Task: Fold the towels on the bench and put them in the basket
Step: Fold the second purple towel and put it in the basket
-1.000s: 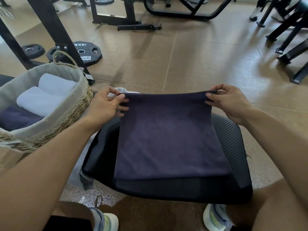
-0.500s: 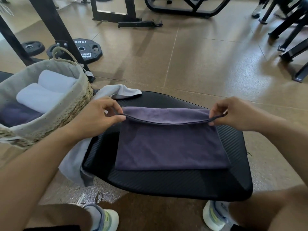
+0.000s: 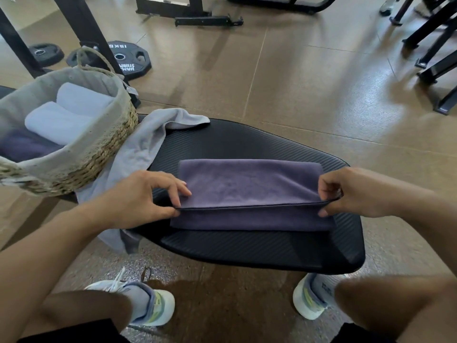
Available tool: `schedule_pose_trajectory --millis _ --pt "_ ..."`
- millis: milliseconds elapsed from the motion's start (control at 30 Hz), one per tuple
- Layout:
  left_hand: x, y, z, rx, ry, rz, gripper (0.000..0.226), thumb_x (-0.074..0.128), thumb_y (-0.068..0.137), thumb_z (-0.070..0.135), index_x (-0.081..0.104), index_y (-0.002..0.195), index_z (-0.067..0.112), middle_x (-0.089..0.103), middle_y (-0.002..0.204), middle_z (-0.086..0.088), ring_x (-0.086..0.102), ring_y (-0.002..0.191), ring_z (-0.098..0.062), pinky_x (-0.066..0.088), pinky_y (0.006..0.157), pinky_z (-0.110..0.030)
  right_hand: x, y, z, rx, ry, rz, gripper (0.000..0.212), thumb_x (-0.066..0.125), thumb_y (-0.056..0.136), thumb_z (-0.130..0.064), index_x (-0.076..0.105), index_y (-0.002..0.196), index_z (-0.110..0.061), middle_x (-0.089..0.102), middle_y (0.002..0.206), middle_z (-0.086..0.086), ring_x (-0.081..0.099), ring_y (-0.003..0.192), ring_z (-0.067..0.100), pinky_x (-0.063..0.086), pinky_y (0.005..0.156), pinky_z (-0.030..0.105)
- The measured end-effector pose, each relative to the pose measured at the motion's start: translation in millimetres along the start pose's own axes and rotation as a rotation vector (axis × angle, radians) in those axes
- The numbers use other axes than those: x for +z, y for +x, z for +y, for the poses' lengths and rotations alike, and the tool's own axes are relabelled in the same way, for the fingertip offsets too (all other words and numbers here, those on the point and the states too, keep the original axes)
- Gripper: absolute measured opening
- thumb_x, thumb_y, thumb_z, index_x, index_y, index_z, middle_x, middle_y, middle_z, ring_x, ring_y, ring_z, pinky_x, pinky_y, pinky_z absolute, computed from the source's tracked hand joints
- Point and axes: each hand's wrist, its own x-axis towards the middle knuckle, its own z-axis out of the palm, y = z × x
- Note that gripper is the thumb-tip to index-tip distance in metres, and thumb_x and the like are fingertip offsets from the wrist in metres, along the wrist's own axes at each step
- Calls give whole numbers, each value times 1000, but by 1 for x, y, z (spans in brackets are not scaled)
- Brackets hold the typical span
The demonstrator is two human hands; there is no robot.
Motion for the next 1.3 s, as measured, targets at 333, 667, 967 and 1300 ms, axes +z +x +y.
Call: schedule_pose_trajectory --millis 333,667,967,1300 --pt "2 -6 -6 -29 -122 61 24 78 69 41 67 71 20 76 108 16 64 120 -1 44 108 -26 -5 -8 -8 13 -56 17 33 91 65 -43 61 70 -33 65 69 -10 58 70 1 41 62 17" --pt "5 -5 -16 72 156 -71 24 95 63 25 74 64 36 71 109 27 59 118 -2 44 101 -25 14 -8 -8 -18 -148 -25 37 91 60 -50 61 73 -32 61 78 -13 54 77 0 39 66 18" --pt "1 -5 -19 0 79 -119 23 95 65 21 77 65 35 68 119 31 50 130 10 36 111 -14 11 -9 -4 -26 -120 -64 39 92 58 -50 59 70 -31 61 76 -13 56 77 4 44 69 25" --pt "7 -6 -26 18 46 -151 27 96 64 16 75 61 35 68 123 25 44 135 11 22 115 -7 19 -10 -13 -23 -152 -141 39 91 58 -52 61 72 -32 54 89 -14 49 90 3 45 84 30"
